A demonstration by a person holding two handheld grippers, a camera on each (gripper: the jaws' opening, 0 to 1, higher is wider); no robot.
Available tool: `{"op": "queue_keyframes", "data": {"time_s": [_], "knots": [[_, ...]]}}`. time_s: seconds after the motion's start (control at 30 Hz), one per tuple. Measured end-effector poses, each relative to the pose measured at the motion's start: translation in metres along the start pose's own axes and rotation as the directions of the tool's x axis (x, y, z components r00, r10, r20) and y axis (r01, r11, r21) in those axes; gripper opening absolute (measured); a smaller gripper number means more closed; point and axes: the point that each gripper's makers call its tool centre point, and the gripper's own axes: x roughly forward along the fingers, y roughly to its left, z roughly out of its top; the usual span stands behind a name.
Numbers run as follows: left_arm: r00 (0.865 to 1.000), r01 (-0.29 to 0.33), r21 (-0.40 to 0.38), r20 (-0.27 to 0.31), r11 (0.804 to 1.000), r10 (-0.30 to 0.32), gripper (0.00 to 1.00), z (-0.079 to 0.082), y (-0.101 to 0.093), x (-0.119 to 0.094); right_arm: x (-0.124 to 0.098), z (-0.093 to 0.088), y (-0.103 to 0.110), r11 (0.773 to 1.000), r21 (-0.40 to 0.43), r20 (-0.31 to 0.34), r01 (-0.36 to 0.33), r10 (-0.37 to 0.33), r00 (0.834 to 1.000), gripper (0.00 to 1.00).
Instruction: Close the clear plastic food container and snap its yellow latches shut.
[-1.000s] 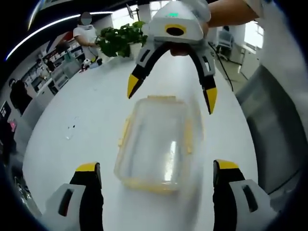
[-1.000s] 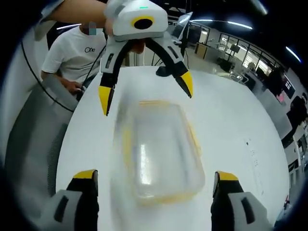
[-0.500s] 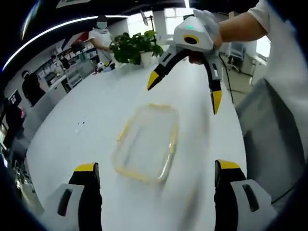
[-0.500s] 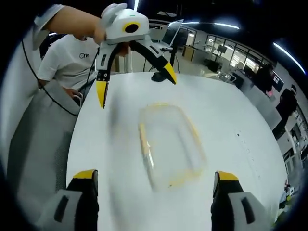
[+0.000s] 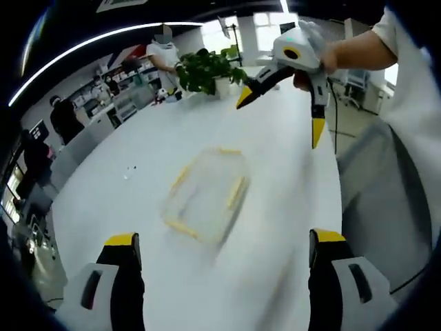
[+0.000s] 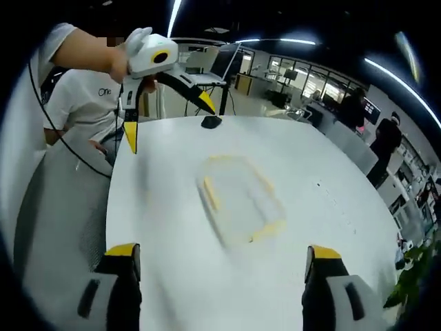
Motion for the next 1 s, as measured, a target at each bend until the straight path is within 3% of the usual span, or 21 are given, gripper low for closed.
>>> {"op": "queue_keyframes", "data": {"time_s": [0.1, 0.33, 0.5, 0.73, 1.0], "knots": [[1.000, -0.028, -0.023, 0.013, 0.999, 0.028, 0.99, -0.005, -0.011, -0.009, -0.008, -0.001, 0.010, 0.999, 0.050, 0.017, 0.004, -0.005, 1.000, 0.99], [0.997, -0.070, -0.042, 0.016, 0.997, 0.071, 0.99, -0.016, -0.031, -0.028, -0.033, -0.004, 0.027, 0.996, 0.080, 0.043, 0.040, -0.044, 0.998, 0.99], [0.995, -0.092, -0.064, 0.025, 0.994, 0.093, 0.99, -0.022, -0.045, -0.044, -0.050, -0.003, 0.034, 0.987, 0.138, 0.083, 0.087, -0.099, 0.992, 0.99], [0.988, -0.143, -0.123, 0.032, 0.982, 0.148, 0.99, -0.035, -0.064, -0.071, -0.068, -0.017, 0.054, 0.976, 0.178, 0.086, 0.123, -0.139, 0.986, 0.99], [0.983, -0.178, -0.139, 0.017, 0.974, 0.182, 0.98, -0.046, -0.068, -0.086, -0.078, -0.030, 0.072, 0.964, 0.233, 0.091, 0.129, -0.154, 0.984, 0.99]]}}
